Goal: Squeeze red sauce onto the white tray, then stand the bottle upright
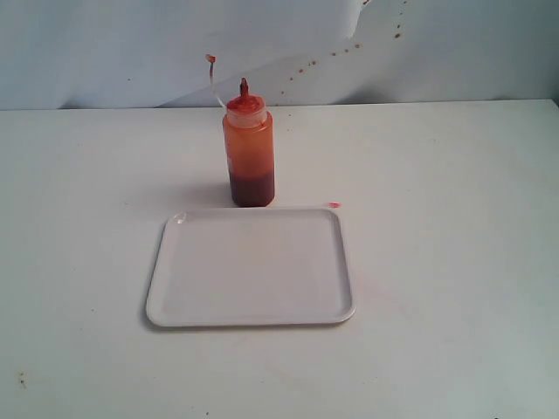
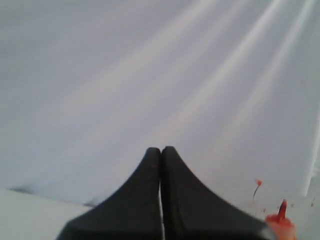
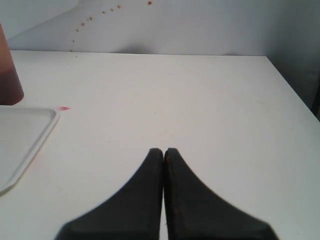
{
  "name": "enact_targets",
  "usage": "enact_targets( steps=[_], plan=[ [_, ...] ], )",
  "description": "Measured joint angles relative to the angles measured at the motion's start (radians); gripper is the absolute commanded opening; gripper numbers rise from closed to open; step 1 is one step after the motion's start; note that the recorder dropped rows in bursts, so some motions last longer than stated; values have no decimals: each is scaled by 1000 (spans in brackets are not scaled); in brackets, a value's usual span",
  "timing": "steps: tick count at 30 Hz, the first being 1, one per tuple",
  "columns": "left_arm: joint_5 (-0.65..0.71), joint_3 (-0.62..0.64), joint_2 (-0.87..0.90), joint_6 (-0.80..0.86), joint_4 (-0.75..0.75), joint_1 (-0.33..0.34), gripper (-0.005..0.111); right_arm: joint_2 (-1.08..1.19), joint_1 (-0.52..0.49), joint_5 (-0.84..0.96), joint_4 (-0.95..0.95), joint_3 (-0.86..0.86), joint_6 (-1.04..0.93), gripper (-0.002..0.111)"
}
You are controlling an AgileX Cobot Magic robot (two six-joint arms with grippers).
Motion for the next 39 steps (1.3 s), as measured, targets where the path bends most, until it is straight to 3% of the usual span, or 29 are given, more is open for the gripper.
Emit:
enact_targets(
  steps=[14, 20, 25, 39],
  plan=[
    [-166, 0, 0, -103, 38, 0, 0, 0, 0, 0, 0, 0, 0, 0],
    [-251, 0, 15, -240, 243, 0, 0, 0, 0, 0, 0, 0, 0, 0],
    [-390, 0, 187, -309, 392, 0, 0, 0, 0, 0, 0, 0, 0, 0],
    [-884, 0, 988, -216, 450, 0, 0, 0, 0, 0, 0, 0, 0, 0]
  ],
)
